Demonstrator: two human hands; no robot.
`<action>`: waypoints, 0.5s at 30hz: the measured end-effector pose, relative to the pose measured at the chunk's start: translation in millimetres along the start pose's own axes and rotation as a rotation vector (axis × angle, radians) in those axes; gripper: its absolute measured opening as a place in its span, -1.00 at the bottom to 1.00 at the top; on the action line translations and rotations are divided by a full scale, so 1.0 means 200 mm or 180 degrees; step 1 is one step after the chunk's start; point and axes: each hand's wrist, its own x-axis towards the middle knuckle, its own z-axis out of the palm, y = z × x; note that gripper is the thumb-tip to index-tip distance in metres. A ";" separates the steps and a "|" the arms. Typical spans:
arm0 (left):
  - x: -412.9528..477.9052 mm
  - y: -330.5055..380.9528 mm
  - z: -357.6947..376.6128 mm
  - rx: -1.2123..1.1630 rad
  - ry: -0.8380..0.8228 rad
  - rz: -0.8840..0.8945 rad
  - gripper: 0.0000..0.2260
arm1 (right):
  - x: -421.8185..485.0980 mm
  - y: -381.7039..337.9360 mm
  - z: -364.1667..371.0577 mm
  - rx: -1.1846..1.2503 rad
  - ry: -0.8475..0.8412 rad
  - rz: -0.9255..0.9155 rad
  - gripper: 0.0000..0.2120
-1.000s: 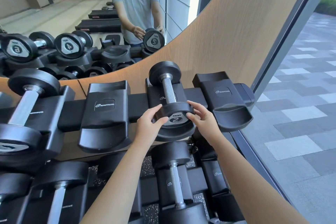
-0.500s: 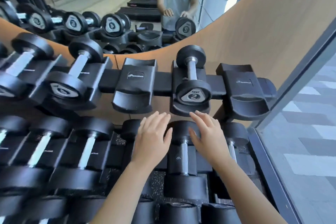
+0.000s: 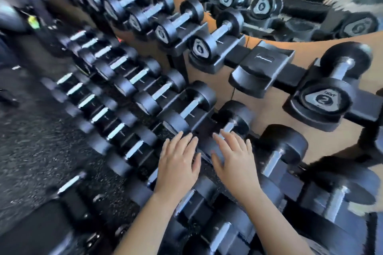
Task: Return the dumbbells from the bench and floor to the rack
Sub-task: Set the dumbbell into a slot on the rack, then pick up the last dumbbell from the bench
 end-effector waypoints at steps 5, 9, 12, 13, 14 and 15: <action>-0.28 -0.16 -0.15 0.0165 0.0119 -0.0530 -0.68 | -0.10 -0.28 0.04 0.0117 -0.0004 -0.0502 -0.62; -0.55 -0.29 -0.30 0.0251 0.0341 -0.0897 -0.70 | -0.23 -0.54 0.08 0.0227 -0.0084 -0.0876 -0.63; -0.80 -0.40 -0.42 0.0383 0.0469 -0.1115 -0.70 | -0.37 -0.76 0.10 0.0290 -0.0082 -0.1153 -0.63; -0.90 -0.44 -0.47 0.0403 0.0488 -0.1223 -0.70 | -0.43 -0.84 0.11 0.0326 -0.0087 -0.1245 -0.63; -1.00 -0.48 -0.52 0.0432 0.0506 -0.1326 -0.70 | -0.49 -0.92 0.11 0.0369 -0.0096 -0.1336 -0.63; -1.11 -0.51 -0.56 0.0476 0.0523 -0.1417 -0.69 | -0.56 -1.01 0.12 0.0419 -0.0121 -0.1424 -0.64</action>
